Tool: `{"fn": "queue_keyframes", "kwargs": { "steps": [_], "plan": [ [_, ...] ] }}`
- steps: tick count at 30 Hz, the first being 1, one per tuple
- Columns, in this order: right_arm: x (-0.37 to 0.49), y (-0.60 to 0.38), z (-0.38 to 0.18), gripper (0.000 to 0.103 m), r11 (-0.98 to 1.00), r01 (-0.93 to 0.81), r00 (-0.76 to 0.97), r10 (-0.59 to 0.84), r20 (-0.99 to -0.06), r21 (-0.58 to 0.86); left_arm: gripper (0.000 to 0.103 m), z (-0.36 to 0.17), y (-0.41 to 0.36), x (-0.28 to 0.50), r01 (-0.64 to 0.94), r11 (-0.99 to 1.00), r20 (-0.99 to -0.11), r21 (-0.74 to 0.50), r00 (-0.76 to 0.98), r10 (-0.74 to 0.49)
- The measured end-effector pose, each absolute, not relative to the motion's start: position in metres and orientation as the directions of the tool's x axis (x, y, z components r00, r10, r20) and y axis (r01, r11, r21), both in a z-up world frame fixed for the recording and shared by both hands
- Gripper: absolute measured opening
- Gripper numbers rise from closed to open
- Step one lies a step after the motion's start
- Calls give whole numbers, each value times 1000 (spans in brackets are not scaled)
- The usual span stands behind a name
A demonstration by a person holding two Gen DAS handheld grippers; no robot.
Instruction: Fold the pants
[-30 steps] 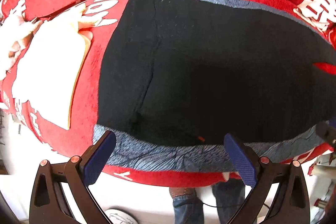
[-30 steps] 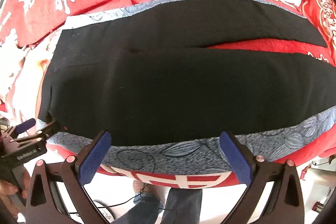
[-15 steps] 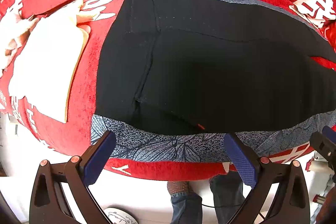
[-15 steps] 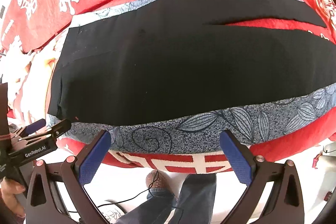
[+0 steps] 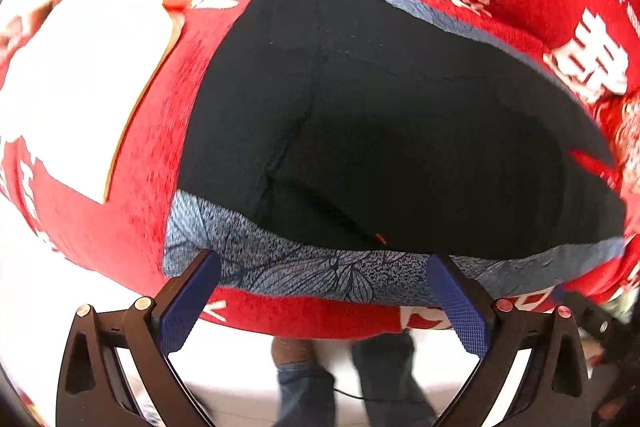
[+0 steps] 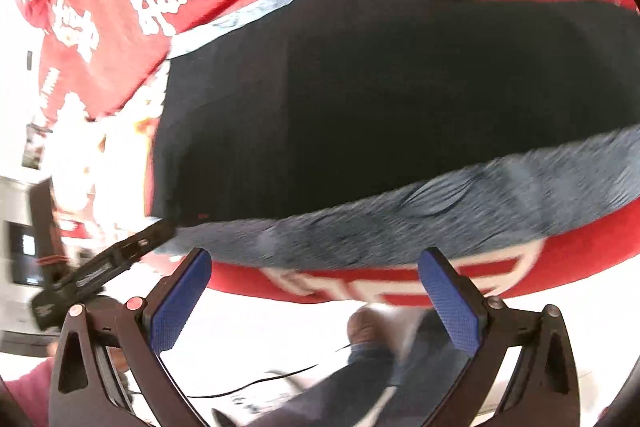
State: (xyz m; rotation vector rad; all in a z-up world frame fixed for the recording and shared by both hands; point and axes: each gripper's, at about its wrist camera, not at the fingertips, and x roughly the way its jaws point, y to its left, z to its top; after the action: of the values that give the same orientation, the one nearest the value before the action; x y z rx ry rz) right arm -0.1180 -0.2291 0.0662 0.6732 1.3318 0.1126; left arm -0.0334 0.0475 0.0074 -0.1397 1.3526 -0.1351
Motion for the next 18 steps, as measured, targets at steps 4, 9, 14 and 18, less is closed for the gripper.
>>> {"fn": "queue_keyframes", "kwargs": {
  "steps": [4,9,14,18],
  "plan": [
    [-129,-226,47,94,731,329,251,543,-801,598,103,-6,66,-41,-43,961,-949,-271,178,-260],
    [-145,-231,7,72,624,393,251,634,-732,675,103,-21,79,-50,-90,927,-924,-365,156,-349],
    [-143,-245,-16,72,464,423,374,693,-616,778,103,-30,90,-54,-148,892,-901,-428,151,-407],
    [-141,-241,-31,72,329,425,443,736,-511,843,103,-37,94,-55,-172,878,-893,-446,150,-424]
  ]
}}
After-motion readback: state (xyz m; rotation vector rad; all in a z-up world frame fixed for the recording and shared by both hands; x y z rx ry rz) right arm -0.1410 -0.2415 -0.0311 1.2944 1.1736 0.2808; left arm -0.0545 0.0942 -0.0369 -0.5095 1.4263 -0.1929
